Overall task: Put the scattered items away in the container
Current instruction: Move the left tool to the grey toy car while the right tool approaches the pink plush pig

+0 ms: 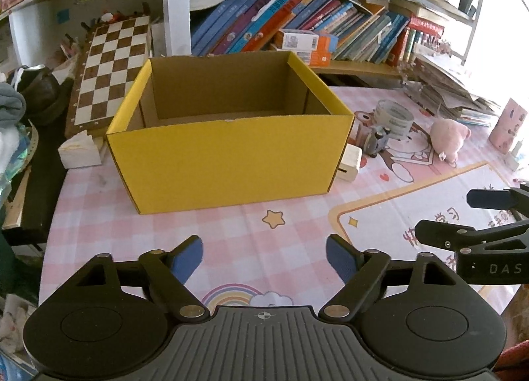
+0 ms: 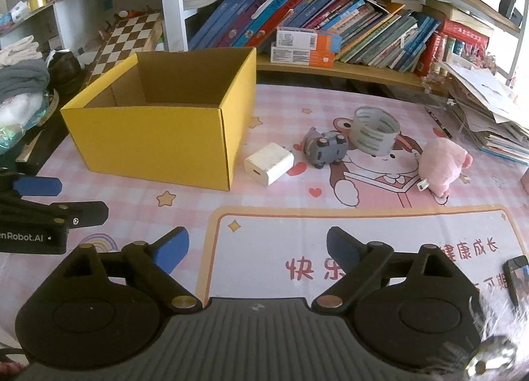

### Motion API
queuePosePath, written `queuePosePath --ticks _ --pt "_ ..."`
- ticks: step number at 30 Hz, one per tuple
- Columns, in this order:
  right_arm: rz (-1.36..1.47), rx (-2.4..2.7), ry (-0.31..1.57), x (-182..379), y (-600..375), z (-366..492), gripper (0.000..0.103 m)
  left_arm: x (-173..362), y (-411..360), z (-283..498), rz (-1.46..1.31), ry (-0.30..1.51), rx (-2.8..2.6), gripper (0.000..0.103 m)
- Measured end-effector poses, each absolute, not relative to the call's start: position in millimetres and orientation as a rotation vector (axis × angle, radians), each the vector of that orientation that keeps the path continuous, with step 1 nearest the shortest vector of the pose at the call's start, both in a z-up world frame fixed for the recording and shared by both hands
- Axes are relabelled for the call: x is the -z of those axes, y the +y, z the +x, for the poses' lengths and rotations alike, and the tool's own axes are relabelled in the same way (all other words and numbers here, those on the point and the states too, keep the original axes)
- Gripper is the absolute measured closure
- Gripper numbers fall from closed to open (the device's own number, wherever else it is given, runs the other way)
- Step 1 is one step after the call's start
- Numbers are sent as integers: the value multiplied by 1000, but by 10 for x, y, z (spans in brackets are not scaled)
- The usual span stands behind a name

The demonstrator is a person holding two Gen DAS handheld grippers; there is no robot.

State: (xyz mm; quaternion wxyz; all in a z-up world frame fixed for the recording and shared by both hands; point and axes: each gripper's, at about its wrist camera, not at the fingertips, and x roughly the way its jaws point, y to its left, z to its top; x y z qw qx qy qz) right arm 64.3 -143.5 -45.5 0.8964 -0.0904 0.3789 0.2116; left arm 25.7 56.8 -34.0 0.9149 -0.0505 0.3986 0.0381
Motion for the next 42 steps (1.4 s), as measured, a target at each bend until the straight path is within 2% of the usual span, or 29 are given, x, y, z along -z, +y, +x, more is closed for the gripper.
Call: queuePosePath --ticks 3,11,42 --pt "-190 -428 787 455 -1454 641 8 339 542 271 -97 821 -74 10" --pt "-198 -394 792 479 -1517 630 5 344 450 318 -76 824 -47 9" --pt "-192 -378 806 486 -1915 920 5 373 -20 627 -39 851 -6 8"
